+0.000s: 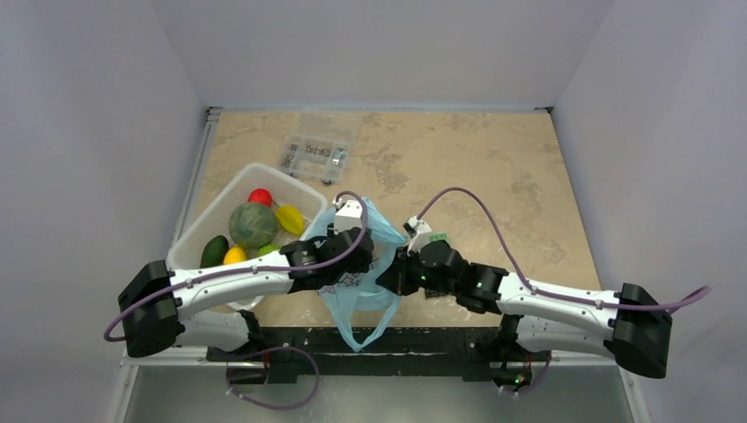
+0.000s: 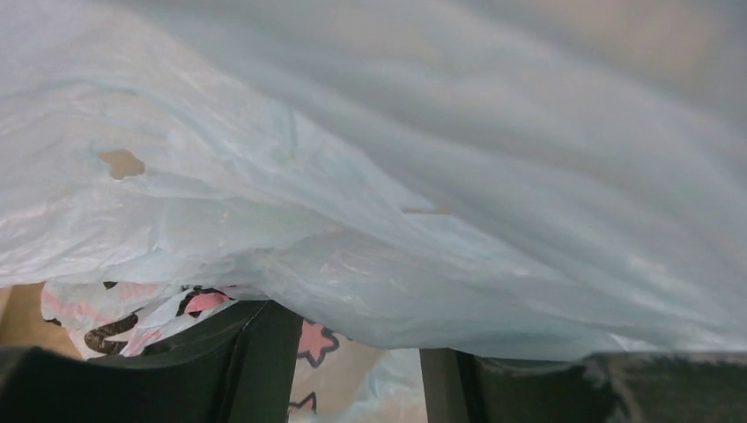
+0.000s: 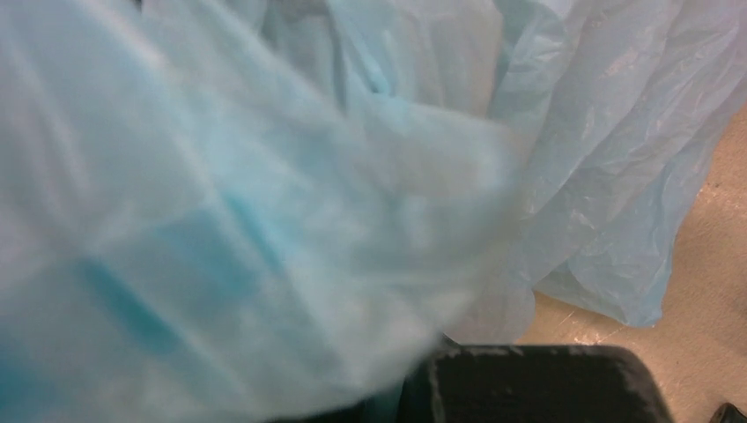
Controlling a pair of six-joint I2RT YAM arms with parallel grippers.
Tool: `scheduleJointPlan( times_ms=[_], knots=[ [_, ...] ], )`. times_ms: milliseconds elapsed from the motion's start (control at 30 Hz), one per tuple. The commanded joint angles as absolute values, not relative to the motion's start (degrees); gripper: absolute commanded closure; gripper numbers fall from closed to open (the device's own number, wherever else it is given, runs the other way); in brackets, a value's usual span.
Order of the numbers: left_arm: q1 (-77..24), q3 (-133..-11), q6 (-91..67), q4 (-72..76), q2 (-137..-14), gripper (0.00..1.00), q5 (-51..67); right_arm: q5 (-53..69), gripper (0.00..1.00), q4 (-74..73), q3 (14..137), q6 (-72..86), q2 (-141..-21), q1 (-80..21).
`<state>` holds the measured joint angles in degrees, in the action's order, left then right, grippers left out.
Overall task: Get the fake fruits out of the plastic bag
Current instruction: Take out the fake fruit from the plastic bag.
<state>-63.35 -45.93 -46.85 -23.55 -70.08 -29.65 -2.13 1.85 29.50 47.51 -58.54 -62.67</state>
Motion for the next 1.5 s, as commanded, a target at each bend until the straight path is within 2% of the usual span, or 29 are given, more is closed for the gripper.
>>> scheduleJointPlan(
  times_ms=[0, 67, 233, 300, 400, 467, 567, 700, 833, 1233, 1467],
  knots=[
    [-61.46, -51.09, -44.24, -21.84, -75.54, 0.5, -35.61, -1.25, 1.0, 4.14, 28.47, 48.32, -57.89, -62.94],
    [-59.61, -52.21, -44.21, -22.15, -78.23, 0.45, -34.66, -1.2, 1.0, 4.21, 28.05, 48.42, -57.68, -63.01],
    [-55.34, -54.43, -41.3, -18.78, -86.79, 0.18, -30.86, -0.97, 1.0, 4.68, 27.02, 48.29, -57.04, -62.99],
    [-54.06, -57.41, -39.66, -19.75, -91.24, 0.16, -29.57, -0.93, 1.0, 4.66, 26.88, 48.3, -57.19, -63.03],
    [-53.13, -60.92, -38.91, -20.71, -97.11, 0.19, -27.78, -1.2, 1.0, 4.59, 26.78, 48.25, -57.14, -62.94],
    [-53.0, -61.53, -38.83, -20.21, -99.45, 0.25, -27.11, -1.23, 1.0, 4.12, 26.91, 48.17, -56.85, -62.94],
    [-52.74, -61.68, -38.92, -20.0, -101.35, 0.44, -25.28, -1.65, 1.0, 3.44, 26.73, 48.23, -56.1, -62.99],
    [-52.73, -62.05, -38.36, -21.73, -101.29, 0.57, -23.31, -2.72, 1.0, 2.28, 26.56, 48.17, -55.72, -62.93],
    [-52.73, -61.95, -36.03, -23.47, -98.54, 0.74, -21.26, -3.24, 1.0, 1.97, 26.71, 47.93, -56.35, -62.99],
    [-52.73, -57.49, -34.12, -24.74, -76.28, 0.75, -9.9, -5.53, 1.0, 2.39, 27.93, 46.6, -61.99, -63.02],
    [-52.73, -53.43, -36.52, -27.77, -65.74, 0.76, -2.93, -10.98, 1.0, -0.56, 30.38, 48.35, -59.82, -63.08]
  ],
)
